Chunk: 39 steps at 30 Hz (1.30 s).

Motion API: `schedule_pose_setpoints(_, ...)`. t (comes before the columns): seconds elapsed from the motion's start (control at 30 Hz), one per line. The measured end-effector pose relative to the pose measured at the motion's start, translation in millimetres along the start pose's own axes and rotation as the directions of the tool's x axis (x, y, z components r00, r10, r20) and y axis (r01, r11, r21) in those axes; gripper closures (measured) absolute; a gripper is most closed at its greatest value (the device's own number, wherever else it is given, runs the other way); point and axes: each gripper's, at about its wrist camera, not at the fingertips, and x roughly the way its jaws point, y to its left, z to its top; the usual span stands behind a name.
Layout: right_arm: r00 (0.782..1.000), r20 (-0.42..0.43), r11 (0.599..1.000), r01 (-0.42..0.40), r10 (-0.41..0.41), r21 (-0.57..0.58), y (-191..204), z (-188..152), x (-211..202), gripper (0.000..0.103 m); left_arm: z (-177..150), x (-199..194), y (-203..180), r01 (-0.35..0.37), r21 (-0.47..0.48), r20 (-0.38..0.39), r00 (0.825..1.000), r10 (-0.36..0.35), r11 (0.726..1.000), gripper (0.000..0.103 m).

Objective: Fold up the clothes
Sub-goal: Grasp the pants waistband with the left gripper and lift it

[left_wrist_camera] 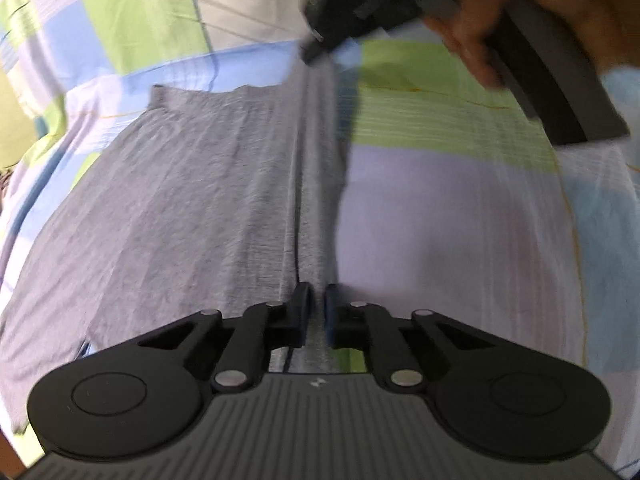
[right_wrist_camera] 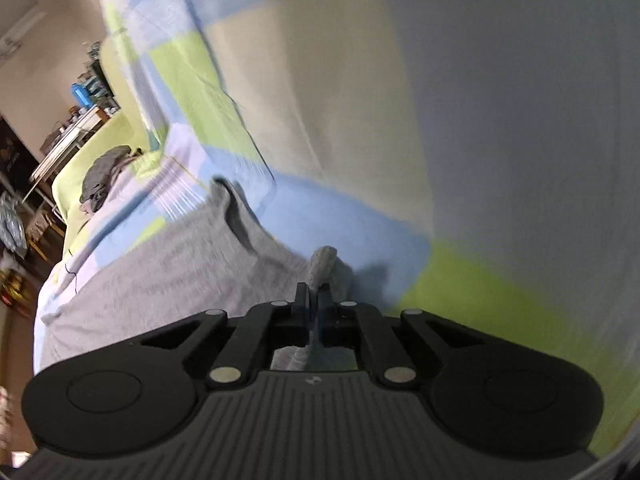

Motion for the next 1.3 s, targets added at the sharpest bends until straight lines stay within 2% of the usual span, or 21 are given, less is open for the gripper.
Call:
schedule_pose_setpoints(0.07,0.999,0.002,0.997,0.039,-0.039,-0.065,6.0,11.1,-7.1,0.101,4.0,-2.5,3.7,0.104,-0.007,0.026,0.994,-0.103,0.995,0.102)
schedule_pose_setpoints(0.13,0.996,-0.018,0.990,0.087,-0.090,-0.113,5.7,15.4,-7.9,0.101,5.5,-0.9,-6.4,0.167,0.049,0.008,0.986,-0.168,0.985,0.102)
schedule_pose_setpoints(0.17,0.989,-0.074,0.984,0.118,-0.129,-0.131,-1.1,14.1,0.8,0.101,6.3,0.0,-11.4,0.199,0.076,-0.002,0.980,-0.199,0.977,0.102)
schedule_pose_setpoints(0.23,0.969,-0.155,0.978,0.174,-0.192,-0.117,-17.0,4.4,17.2,0.090,3.9,1.5,-21.4,0.253,0.111,-0.028,0.967,-0.252,0.961,0.102)
schedule_pose_setpoints(0.33,0.959,-0.189,0.975,0.197,-0.213,-0.099,-26.0,-5.3,21.1,0.071,-5.2,-2.5,-31.2,0.300,0.131,-0.058,0.954,-0.294,0.945,0.101)
schedule_pose_setpoints(0.37,0.954,-0.161,0.966,0.240,-0.253,-0.095,-22.7,-4.4,13.1,0.059,-10.5,-9.9,-32.6,0.315,0.135,-0.063,0.949,-0.309,0.940,0.101)
schedule_pose_setpoints(0.43,0.948,-0.098,0.952,0.295,-0.302,-0.081,-17.8,-3.7,-4.6,0.057,-15.6,-21.3,-28.1,0.324,0.128,-0.061,0.946,-0.318,0.938,0.099)
schedule_pose_setpoints(0.5,0.947,-0.029,0.947,0.316,-0.318,-0.061,-14.7,-4.4,-23.7,0.061,-25.2,-41.5,-14.4,0.264,0.110,-0.029,0.964,-0.263,0.958,0.098)
schedule_pose_setpoints(0.57,0.984,0.002,0.984,0.177,-0.177,-0.033,-8.5,-12.3,-38.4,0.072,-34.3,-50.4,0.7,0.169,0.087,-0.011,0.986,-0.169,0.982,0.098)
schedule_pose_setpoints(0.63,0.993,-0.029,0.992,0.109,-0.111,-0.058,-2.5,-20.9,-35.0,0.079,-43.6,-47.2,12.3,0.128,0.066,-0.041,0.991,-0.126,0.990,0.098)
schedule_pose_setpoints(0.7,0.977,-0.106,0.979,0.174,-0.185,-0.103,-0.9,-37.6,-19.9,0.079,-62.1,-31.9,18.6,0.127,0.057,-0.155,0.981,-0.117,0.990,0.098)
schedule_pose_setpoints(0.73,0.961,-0.132,0.967,0.227,-0.242,-0.114,-2.5,-43.6,-14.4,0.079,-65.7,-32.7,16.7,0.130,0.083,-0.158,0.981,-0.116,0.988,0.098)
schedule_pose_setpoints(0.8,0.921,-0.117,0.928,0.371,-0.371,-0.019,-13.5,-50.2,-29.0,0.078,-73.4,-51.1,9.2,0.172,0.193,-0.151,0.978,-0.144,0.966,0.097)
schedule_pose_setpoints(0.83,0.931,-0.105,0.934,0.355,-0.350,0.035,-11.5,-51.6,-40.8,0.076,-73.6,-61.8,12.3,0.210,0.194,-0.146,0.972,-0.184,0.958,0.091)
schedule_pose_setpoints(0.9,0.949,-0.076,0.939,0.313,-0.305,0.142,-7.2,-54.3,-64.7,0.063,-67.5,-78.4,26.5,0.215,0.214,-0.131,0.973,-0.190,0.953,0.083)
schedule_pose_setpoints(1.0,0.955,-0.090,0.937,0.294,-0.281,0.188,15.8,-67.3,-74.7,0.062,-43.5,-85.2,70.2,0.128,0.235,-0.087,0.990,-0.111,0.963,0.081)
schedule_pose_setpoints(1.03,0.957,-0.095,0.936,0.287,-0.273,0.204,23.5,-71.7,-78.1,0.062,-32.9,-83.1,87.3,0.101,0.233,-0.075,0.993,-0.086,0.967,0.075)
schedule_pose_setpoints(1.07,0.959,-0.099,0.935,0.281,-0.265,0.219,31.3,-76.1,-81.4,0.061,-10.2,-75.4,119.8,0.048,0.228,-0.047,0.998,-0.038,0.972,0.072)
schedule_pose_setpoints(1.13,0.962,-0.118,0.924,0.269,-0.245,0.271,48.8,-86.8,-81.9,0.060,17.3,-62.7,151.9,-0.007,0.240,-0.013,1.000,0.010,0.971,0.065)
schedule_pose_setpoints(1.2,0.964,-0.120,0.910,0.262,-0.236,0.321,65.5,-96.0,-77.4,0.055,63.9,-36.4,196.2,-0.074,0.279,0.032,0.997,0.068,0.957,0.065)
schedule_pose_setpoints(1.3,0.967,-0.071,0.883,0.253,-0.245,0.396,102.0,-96.1,-58.8,0.050,119.8,4.4,241.5,-0.058,0.301,0.045,0.998,0.047,0.952,0.064)
